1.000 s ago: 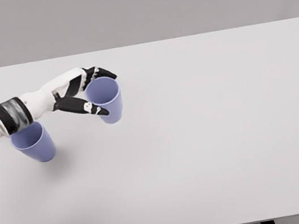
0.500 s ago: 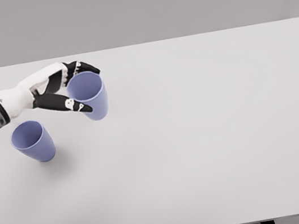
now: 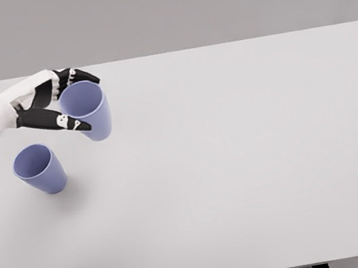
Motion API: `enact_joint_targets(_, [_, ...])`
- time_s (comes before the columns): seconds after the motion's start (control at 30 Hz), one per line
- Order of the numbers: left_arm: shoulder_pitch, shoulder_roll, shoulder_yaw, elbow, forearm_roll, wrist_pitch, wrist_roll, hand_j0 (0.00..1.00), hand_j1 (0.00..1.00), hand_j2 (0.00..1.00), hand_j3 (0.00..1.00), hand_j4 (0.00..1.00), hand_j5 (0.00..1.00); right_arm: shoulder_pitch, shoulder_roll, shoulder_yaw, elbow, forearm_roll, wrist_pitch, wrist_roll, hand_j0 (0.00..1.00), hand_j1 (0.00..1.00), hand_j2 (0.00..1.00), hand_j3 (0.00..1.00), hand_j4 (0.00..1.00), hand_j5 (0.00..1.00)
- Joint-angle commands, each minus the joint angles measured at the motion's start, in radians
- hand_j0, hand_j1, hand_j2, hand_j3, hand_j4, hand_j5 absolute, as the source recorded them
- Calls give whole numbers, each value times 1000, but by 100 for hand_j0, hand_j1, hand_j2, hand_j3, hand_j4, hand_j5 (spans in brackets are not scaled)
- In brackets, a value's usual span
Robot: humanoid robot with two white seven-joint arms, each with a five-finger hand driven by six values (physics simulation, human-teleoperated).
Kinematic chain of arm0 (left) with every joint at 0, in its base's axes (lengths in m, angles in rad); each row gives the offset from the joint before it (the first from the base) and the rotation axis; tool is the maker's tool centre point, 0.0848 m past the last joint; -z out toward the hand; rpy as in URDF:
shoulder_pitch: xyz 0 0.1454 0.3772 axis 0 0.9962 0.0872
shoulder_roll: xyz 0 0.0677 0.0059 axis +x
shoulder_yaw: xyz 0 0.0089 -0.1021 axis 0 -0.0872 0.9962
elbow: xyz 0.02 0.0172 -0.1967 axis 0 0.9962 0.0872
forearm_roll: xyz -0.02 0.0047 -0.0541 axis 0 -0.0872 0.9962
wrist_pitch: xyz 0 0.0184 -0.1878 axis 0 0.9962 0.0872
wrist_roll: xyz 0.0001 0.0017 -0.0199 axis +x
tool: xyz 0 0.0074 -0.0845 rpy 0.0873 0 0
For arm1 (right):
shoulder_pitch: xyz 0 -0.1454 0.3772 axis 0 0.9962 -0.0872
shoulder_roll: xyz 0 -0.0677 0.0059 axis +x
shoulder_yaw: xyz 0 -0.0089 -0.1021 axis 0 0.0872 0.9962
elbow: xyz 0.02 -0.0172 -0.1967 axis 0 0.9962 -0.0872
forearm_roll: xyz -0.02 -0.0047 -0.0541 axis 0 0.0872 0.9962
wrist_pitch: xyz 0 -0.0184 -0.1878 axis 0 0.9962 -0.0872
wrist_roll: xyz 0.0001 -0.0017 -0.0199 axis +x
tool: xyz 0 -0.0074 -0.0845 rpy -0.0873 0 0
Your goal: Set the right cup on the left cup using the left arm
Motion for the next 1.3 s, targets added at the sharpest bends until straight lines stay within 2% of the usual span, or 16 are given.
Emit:
enact_joint_targets(0.0, [0,21,6,-6,14,-1,0,69,69,69,69,69,69,0,0,0,0,0,0,0,100,100,100,100,100,100])
enact_joint_targets(1.27, [46,202,52,-24,107,-6,0,69,69,69,69,69,69,0,0,0,0,0,0,0,100,100,100,100,100,100])
